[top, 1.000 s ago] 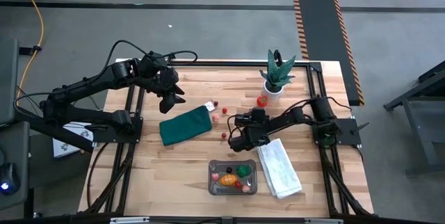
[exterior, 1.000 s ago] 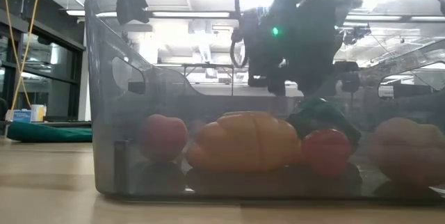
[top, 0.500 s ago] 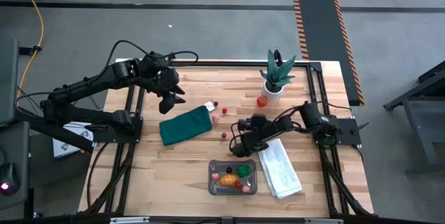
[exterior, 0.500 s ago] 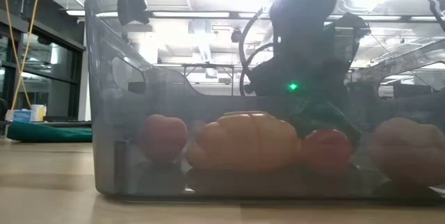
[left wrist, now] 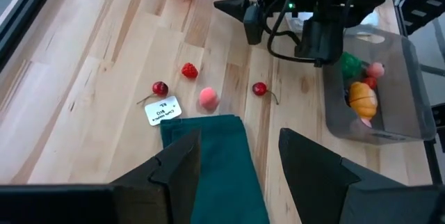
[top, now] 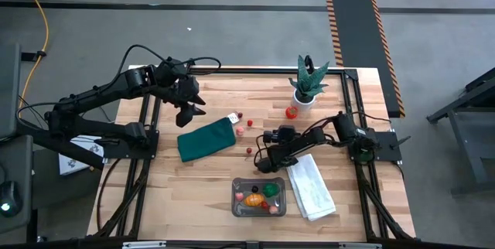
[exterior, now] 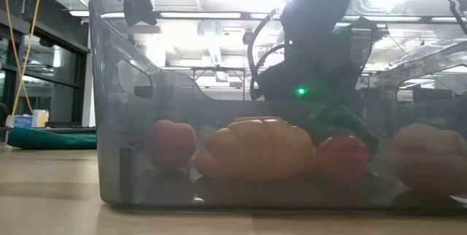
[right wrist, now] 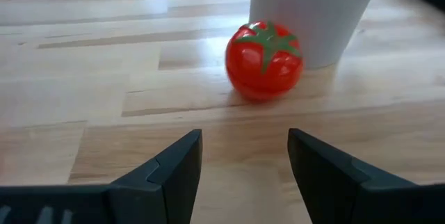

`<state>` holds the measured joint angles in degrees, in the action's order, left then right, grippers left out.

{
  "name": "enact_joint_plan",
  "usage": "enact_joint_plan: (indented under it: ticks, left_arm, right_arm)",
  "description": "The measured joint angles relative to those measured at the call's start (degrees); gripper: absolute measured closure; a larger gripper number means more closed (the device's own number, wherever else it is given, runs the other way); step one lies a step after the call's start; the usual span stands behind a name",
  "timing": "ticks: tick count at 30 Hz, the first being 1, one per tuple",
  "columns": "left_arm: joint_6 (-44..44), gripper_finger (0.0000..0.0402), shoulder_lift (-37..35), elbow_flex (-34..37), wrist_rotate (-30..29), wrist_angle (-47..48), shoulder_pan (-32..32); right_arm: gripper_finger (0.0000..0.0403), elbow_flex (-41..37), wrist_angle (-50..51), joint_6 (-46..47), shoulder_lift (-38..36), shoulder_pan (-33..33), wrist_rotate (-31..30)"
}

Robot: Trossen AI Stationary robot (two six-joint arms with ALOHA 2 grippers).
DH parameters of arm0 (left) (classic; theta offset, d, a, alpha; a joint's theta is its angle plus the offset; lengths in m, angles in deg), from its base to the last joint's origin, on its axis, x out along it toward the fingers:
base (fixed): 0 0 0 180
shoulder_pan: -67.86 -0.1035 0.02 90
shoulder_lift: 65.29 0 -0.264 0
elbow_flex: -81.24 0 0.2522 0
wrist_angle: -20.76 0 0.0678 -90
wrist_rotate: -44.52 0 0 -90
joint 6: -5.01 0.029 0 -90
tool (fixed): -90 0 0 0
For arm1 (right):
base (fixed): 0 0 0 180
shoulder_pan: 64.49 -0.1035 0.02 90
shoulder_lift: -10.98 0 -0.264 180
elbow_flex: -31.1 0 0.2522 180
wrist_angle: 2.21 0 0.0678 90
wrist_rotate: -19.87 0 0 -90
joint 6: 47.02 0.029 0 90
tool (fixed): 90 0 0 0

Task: Pick and placing Produce into tupperware
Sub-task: Put the red tomato into the black bin

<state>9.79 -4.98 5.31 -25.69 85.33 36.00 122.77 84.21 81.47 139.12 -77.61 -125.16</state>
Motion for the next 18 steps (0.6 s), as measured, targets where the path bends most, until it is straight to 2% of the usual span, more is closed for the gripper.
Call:
enact_joint_plan:
  ticks: [6, 12, 15, 18]
  left_arm:
    - [1.5, 0.0220, 0.0, 0.0, 0.0, 0.4, 0.0]
    - [1.4, 0.0220, 0.0, 0.0, 0.0, 0.8, 0.0]
    - [1.0, 0.0220, 0.0, 0.0, 0.1, 0.9, 0.0]
    - [1.0, 0.0220, 0.0, 0.0, 0.2, 2.0, 0.0]
  right_arm:
    - [0.0198, 2.7, -0.5, -0.4, -0.1, 0.0, 1.2]
    - [0.0198, 9.6, 10.5, -1.3, -1.7, 0.8, 7.4]
    - [0.0198, 12.4, 15.3, -0.7, -3.5, 0.8, 7.7]
    - [0.0198, 14.8, 15.4, 0.2, -5.3, 0.7, 7.3]
